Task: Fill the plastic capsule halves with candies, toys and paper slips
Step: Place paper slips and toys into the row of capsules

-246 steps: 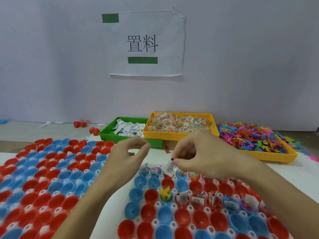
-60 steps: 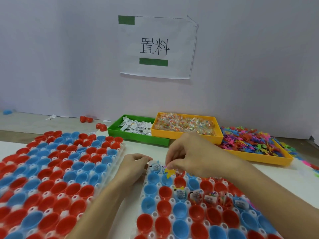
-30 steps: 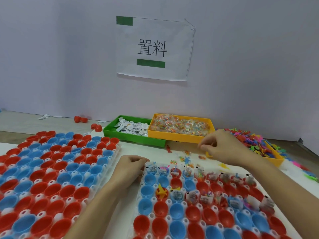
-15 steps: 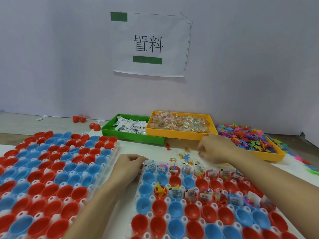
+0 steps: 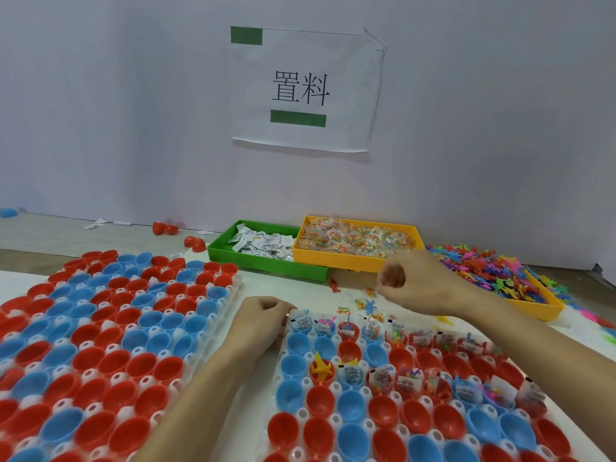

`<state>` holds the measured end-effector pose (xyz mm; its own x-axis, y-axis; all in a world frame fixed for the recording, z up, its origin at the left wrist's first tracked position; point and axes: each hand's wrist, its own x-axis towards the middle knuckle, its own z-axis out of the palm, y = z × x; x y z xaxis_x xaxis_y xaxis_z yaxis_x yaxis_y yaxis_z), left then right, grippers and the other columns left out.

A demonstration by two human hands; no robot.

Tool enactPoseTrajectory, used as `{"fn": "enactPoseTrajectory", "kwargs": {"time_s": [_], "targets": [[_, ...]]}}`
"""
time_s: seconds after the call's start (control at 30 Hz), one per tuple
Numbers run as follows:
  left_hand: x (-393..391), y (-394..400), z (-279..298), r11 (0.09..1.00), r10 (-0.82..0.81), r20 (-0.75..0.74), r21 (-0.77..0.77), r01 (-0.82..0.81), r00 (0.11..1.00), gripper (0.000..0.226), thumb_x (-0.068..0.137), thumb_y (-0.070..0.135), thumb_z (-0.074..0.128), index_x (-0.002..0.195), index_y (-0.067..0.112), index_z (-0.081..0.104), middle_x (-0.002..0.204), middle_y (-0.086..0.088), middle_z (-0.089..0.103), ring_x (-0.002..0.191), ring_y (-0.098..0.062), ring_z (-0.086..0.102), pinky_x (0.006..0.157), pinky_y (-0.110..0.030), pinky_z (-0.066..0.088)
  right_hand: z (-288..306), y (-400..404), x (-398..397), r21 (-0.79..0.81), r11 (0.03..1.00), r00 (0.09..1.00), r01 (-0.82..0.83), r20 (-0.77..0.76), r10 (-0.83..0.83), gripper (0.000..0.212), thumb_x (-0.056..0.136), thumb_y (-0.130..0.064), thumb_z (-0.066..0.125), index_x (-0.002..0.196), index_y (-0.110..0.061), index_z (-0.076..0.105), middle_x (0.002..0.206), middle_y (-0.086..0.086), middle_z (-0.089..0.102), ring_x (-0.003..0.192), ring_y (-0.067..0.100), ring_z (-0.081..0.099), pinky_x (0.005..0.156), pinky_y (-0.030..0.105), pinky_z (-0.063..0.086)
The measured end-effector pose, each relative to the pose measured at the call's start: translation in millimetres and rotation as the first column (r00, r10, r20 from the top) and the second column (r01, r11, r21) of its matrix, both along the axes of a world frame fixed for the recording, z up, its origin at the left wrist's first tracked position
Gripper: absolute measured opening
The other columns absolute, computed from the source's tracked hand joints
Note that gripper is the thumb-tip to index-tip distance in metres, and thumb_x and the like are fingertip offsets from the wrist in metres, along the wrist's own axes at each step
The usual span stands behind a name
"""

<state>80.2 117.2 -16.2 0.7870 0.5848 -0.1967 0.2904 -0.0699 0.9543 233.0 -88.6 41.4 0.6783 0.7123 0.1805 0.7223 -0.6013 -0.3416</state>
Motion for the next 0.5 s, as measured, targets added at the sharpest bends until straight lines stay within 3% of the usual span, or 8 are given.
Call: {"fn": "enactPoseTrajectory", "kwargs": {"time_s": [0.1, 0.2, 0.5], "targets": [[0.4, 0.2, -0.1, 1.0, -0.001, 0.001, -0.003, 0.001, 1.0, 0.025, 0.101, 0.02, 0.051, 0.088, 0.018, 0.073, 0.066, 0.005, 0.073, 0.049, -0.004, 0.066, 0.042, -0.016, 0.045, 12.9, 5.4, -25.5, 0.164, 0.982, 0.985, -0.096, -0.128, 0.118, 0.006, 0.087, -0.017, 0.073, 0.081, -0.018, 0.072, 0.075, -0.002, 0.072, 0.067, 0.004, 0.064, 0.065, 0.02, 0.053], [0.6, 0.7, 0.0, 1.0, -0.015, 0.003, -0.003, 0.015, 1.0, 0.025, 0.1, 0.02, 0.051, 0.088, 0.018, 0.073, 0.063, 0.007, 0.073, 0.05, -0.003, 0.067, 0.042, -0.015, 0.046, 22.1, 11.6, -50.0, 0.236, 0.952, 0.93, -0.193, -0.267, 0.255, 0.005, 0.087, -0.013, 0.073, 0.085, -0.017, 0.072, 0.08, 0.001, 0.074, 0.073, 0.014, 0.07, 0.074, 0.028, 0.059], [0.1, 2.4, -1.0, 0.999, -0.038, 0.0, 0.02, 0.038, 0.999, 0.025, 0.1, 0.02, 0.05, 0.092, 0.017, 0.073, 0.06, 0.012, 0.071, 0.051, -0.003, 0.067, 0.043, -0.015, 0.046, 27.0, 28.9, -84.0, 0.059, 0.922, 0.848, -0.382, -0.373, 0.376, 0.006, 0.085, -0.011, 0.074, 0.091, -0.012, 0.074, 0.084, 0.002, 0.076, 0.078, 0.015, 0.074, 0.081, 0.037, 0.061]]}}
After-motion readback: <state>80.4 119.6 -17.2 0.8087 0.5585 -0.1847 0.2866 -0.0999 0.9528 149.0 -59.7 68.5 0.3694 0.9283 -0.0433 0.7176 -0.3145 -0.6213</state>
